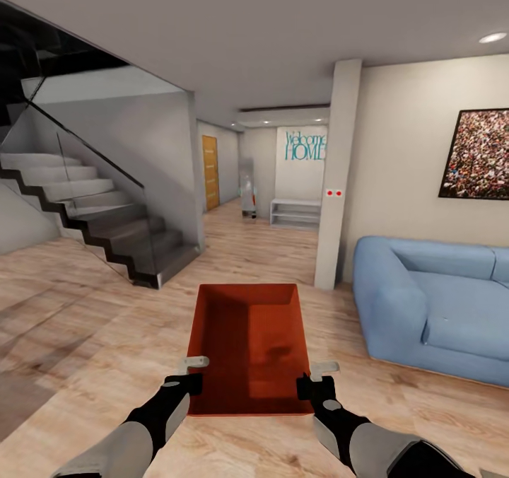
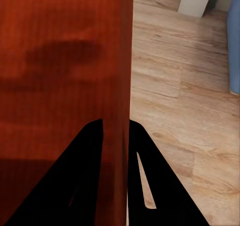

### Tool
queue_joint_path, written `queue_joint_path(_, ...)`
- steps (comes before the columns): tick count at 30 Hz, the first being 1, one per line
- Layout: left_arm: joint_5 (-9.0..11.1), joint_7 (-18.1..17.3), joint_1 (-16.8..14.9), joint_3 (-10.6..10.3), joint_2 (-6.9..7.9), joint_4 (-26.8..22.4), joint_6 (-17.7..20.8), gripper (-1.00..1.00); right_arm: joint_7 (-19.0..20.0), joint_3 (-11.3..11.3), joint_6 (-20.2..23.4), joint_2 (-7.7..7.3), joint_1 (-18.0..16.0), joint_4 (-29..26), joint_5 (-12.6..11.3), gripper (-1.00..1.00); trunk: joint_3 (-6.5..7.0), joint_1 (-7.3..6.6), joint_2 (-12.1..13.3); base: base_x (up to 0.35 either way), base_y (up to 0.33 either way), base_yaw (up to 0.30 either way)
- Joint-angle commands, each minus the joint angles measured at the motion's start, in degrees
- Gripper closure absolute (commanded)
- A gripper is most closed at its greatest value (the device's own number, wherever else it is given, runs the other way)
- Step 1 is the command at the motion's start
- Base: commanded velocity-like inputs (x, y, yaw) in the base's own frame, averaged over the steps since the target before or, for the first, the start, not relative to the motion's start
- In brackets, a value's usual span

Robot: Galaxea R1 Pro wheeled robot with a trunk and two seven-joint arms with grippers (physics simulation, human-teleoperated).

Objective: Move the two storage containers from the living room to the garage. In the garage, place one container on the floor and stack the other container on top of it (either order is fine).

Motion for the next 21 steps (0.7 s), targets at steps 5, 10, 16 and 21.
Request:
queue_joint_path(5, -1.28, 0.99, -0.01, 1.61, -0.06, -0.21, 0.42, 1.00, -0.34, -0.63, -0.50, 0.00, -0.05, 0.10, -1.39, 1.00, -0.08, 0.04, -0.06, 0.321, 0.000, 0.000)
queue_joint_path(10, -1.29, 1.05, -0.04, 1.59, -0.06, -0.15, -1.44, 1.00, -0.34, -0.63, -0.51, 0.00, -0.05, 0.10, -1.39, 1.00, -0.08, 0.04, -0.06, 0.322, 0.000, 0.000)
queue_joint_path(16, -1.16, 1.05, -0.02, 1.63, -0.06, -0.01, -2.43, 1.00, -0.34, -0.63, -0.51, 0.00, -0.05, 0.10, -1.39, 1.00, -0.08, 0.04, -0.06, 0.322, 0.000, 0.000)
queue_joint_path(21, -1.05, 0.99, 0.00, 1.63, -0.06, 0.13, -1.97, 1.00, -0.34, -0.63, -0.52, 0.00, -0.05, 0.10, -1.39, 1.00, -0.08, 0.04, -0.06, 0.322, 0.000, 0.000)
